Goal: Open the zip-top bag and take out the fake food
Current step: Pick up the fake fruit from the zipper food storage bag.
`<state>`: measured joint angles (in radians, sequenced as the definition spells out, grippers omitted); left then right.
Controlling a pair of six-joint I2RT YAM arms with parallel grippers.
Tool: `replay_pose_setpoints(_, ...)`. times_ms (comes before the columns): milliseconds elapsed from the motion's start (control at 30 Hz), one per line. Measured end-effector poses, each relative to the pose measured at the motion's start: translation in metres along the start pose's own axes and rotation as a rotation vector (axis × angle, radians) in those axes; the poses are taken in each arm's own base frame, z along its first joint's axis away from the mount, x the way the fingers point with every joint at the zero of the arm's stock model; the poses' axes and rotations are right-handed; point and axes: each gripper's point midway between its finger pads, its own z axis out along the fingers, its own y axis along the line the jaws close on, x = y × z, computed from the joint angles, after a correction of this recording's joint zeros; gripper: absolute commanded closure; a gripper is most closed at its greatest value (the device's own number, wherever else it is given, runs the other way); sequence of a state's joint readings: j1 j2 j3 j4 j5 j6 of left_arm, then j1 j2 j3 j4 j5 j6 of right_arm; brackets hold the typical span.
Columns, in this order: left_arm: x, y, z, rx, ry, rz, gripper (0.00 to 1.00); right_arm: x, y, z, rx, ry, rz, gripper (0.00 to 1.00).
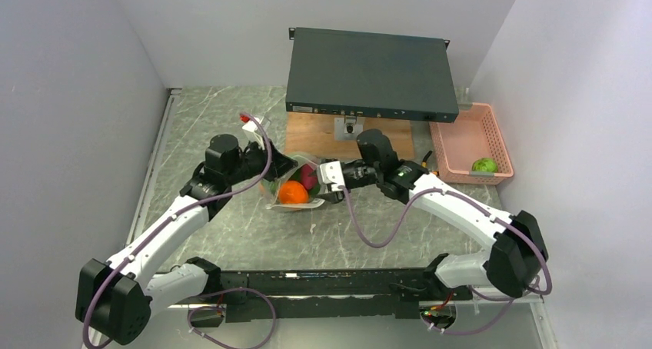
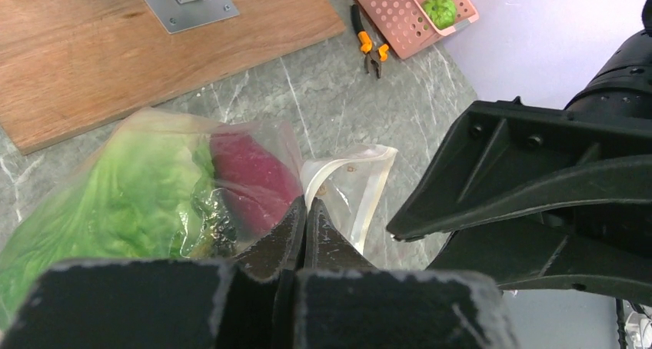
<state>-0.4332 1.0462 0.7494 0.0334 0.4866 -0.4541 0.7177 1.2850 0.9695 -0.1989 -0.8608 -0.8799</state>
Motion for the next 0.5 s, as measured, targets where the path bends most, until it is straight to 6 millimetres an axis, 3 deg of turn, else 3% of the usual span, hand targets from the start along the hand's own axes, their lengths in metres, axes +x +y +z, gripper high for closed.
replay_pose_setpoints(167, 0.001, -0.001, -0.001, 0.008, -0.016, -0.001, 1.00, 0.009, -0.009, 0.020, 0.024, 0.029, -0.023, 0.49)
replay_pose_setpoints(500, 0.000, -0.002, 0.000, 0.024, -0.036, 0.000, 1.00, 0.037, -0.007, 0.049, 0.010, 0.094, -0.005, 0.47)
